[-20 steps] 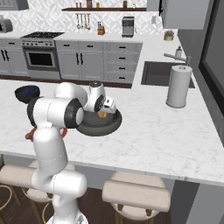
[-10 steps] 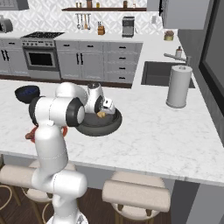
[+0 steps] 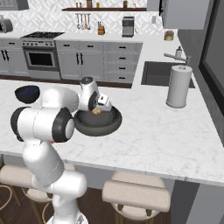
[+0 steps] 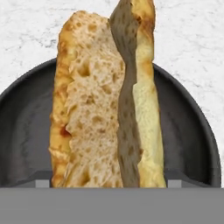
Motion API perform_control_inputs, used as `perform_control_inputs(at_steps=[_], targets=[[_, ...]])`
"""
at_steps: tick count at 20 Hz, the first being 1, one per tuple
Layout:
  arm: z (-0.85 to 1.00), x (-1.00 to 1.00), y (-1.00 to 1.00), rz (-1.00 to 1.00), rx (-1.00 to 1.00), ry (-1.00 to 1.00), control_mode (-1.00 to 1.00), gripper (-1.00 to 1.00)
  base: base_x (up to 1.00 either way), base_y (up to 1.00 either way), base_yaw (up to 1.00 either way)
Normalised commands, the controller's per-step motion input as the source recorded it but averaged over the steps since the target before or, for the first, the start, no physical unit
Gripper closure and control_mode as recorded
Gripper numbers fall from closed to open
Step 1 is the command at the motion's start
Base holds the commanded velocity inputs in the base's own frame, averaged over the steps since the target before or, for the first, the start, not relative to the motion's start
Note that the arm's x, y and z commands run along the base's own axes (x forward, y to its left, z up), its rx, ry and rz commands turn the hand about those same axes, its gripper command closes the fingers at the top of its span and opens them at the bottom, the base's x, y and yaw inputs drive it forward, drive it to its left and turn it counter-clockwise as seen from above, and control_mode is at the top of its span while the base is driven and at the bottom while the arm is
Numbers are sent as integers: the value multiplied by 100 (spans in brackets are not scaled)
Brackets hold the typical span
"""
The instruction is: Place one bun and one sausage from the bowl on each plate.
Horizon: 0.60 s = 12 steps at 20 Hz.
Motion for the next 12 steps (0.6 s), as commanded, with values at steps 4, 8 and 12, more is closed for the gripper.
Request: perform_control_inputs(at_steps=[4, 8, 12], targets=[[100, -100, 25, 0, -2, -4, -100, 100, 0, 0, 0], [94, -100, 14, 0, -3, 3, -100, 100, 0, 0, 0], [22, -89, 43, 10, -11, 29, -100, 100, 0, 0, 0]])
